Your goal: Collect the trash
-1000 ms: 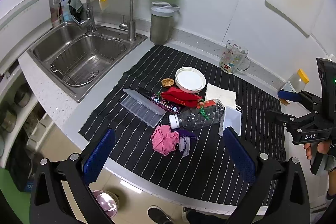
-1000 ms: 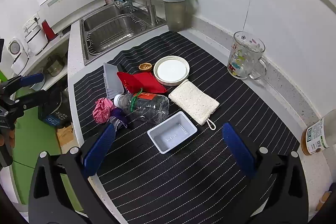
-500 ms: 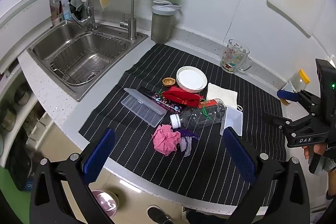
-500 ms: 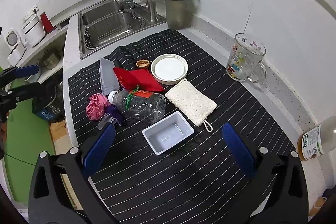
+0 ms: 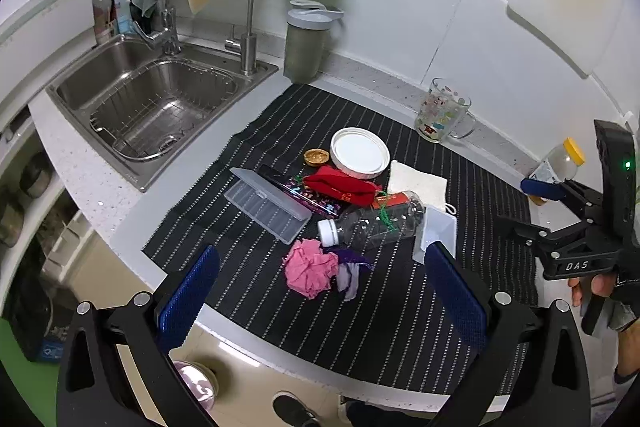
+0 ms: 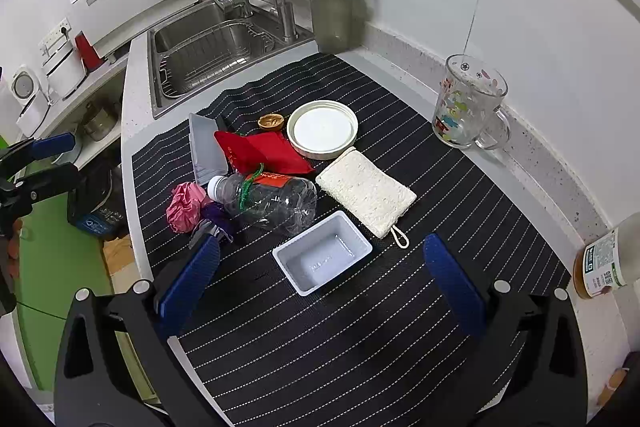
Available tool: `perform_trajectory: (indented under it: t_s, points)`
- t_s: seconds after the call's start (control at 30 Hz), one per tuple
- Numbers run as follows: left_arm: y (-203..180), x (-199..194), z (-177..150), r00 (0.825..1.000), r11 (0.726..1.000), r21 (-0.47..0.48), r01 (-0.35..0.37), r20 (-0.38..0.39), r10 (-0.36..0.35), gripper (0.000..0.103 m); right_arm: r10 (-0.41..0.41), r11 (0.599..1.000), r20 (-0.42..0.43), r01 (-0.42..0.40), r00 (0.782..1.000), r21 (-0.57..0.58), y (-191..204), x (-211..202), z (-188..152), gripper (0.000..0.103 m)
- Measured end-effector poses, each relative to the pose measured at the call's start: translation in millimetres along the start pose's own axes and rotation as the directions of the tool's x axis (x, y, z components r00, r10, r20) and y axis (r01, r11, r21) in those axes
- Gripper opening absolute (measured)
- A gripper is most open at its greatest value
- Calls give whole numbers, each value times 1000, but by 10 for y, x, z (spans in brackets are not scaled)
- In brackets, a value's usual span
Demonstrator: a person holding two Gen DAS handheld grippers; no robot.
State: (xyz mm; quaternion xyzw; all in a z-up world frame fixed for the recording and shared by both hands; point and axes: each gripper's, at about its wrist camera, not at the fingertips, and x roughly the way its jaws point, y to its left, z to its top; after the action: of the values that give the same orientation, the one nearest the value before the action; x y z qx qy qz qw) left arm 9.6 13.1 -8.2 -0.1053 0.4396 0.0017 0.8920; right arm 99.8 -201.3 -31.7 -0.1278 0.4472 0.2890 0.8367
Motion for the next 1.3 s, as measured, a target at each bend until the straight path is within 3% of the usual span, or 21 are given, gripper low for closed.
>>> perform_trajectory:
  t_s: [1.3]
  points:
    - [50,140,45,999,1000,-13,-27,-31,26,98,15,1000,-16,-15,1000,5,-17,82,-21,100]
